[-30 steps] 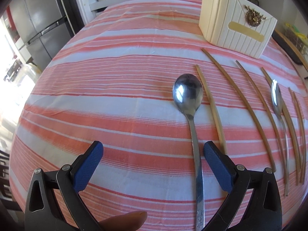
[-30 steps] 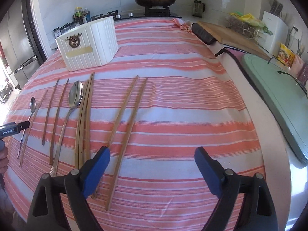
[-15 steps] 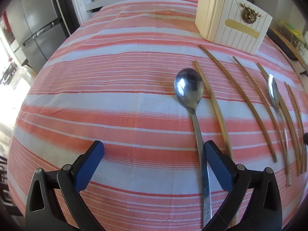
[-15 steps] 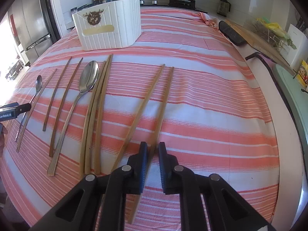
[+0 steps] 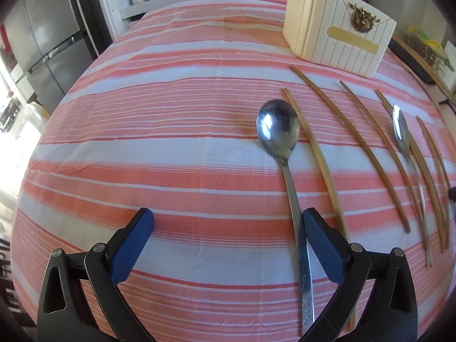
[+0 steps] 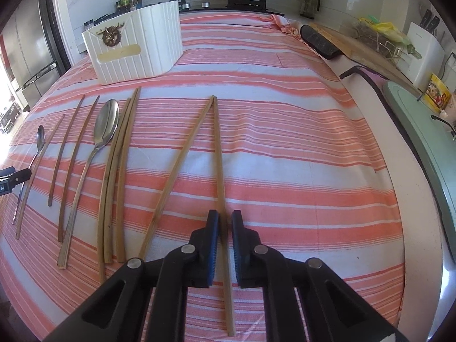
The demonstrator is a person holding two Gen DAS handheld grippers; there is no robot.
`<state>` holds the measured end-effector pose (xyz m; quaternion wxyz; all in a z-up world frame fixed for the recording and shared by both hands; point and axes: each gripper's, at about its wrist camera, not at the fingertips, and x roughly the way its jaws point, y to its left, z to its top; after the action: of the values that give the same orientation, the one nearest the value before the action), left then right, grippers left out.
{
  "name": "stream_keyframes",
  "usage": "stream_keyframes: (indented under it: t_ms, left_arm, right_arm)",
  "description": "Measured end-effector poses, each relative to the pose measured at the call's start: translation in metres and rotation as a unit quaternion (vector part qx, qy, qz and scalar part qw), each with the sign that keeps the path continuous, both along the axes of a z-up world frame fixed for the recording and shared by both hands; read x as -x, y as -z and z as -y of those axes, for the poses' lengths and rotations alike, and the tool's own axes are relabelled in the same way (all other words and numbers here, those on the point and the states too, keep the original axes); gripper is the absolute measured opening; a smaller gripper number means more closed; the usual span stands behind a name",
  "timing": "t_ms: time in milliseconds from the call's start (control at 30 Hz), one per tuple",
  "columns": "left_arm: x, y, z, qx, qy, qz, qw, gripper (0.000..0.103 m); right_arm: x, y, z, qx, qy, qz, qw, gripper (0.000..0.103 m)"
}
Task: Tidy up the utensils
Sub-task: 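Grasp a wooden chopstick with the right tool while the left tool grasps a steel spoon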
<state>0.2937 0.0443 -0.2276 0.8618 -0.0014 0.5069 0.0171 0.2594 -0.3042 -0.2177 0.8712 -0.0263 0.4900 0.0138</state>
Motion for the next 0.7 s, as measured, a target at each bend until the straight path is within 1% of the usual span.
stream_keyframes:
  t_ms: [100, 167, 233, 267, 300, 367, 433, 500, 567, 600, 633, 700]
  left_arm:
    - [0.001, -0.001, -0.013, 0.001, 0.01, -0.008, 0.9999, 0.103]
    - [0.001, -0.001, -0.023, 0.002, 0.01, -0.012, 0.9999, 0.103]
    - [0.001, -0.001, -0.029, 0.005, 0.02, -0.018, 0.9996, 0.103]
    - [0.0, -0.001, -0.029, 0.005, 0.03, -0.023, 0.9993, 0.102]
    - [-0.002, -0.002, -0.028, 0.004, 0.041, -0.029, 0.9987, 0.102]
    - [-0.005, -0.003, -0.024, 0.008, 0.07, -0.04, 0.9967, 0.102]
    - [-0.009, -0.004, -0.013, 0.012, 0.105, -0.047, 0.9934, 0.102]
    - [-0.014, -0.005, 0.001, 0.001, 0.139, -0.048, 0.9891, 0.101]
    - [-0.023, -0.004, 0.015, -0.02, 0.164, -0.047, 0.9851, 0.095]
    - [-0.029, -0.005, 0.018, -0.016, 0.17, -0.046, 0.9843, 0.095]
    - [-0.033, -0.005, 0.018, -0.008, 0.17, -0.049, 0.9842, 0.091]
    - [-0.045, -0.006, 0.018, 0.0, 0.163, -0.049, 0.9855, 0.087]
  right_arm:
    - [0.002, -0.001, 0.013, 0.009, 0.015, -0.009, 1.0, 0.008]
    - [0.003, -0.002, 0.024, 0.005, 0.022, -0.017, 1.0, 0.008]
    - [0.003, -0.003, 0.032, -0.001, 0.02, -0.028, 0.999, 0.008]
    - [0.002, -0.003, 0.033, -0.003, 0.014, -0.034, 0.999, 0.009]
    - [0.001, -0.003, 0.035, -0.008, 0.007, -0.039, 0.999, 0.014]
    - [-0.003, -0.003, 0.034, -0.01, -0.009, -0.054, 0.998, 0.017]
    - [-0.01, -0.002, 0.031, -0.014, -0.029, -0.071, 0.997, 0.027]
    - [-0.019, -0.002, 0.025, -0.009, -0.049, -0.087, 0.995, 0.029]
    - [-0.031, -0.001, 0.019, 0.001, -0.071, -0.098, 0.993, 0.029]
    - [-0.038, -0.001, 0.016, 0.003, -0.079, -0.102, 0.992, 0.029]
    - [-0.045, 0.0, 0.014, 0.003, -0.086, -0.105, 0.991, 0.029]
    - [-0.059, 0.0, 0.014, -0.002, -0.096, -0.109, 0.989, 0.029]
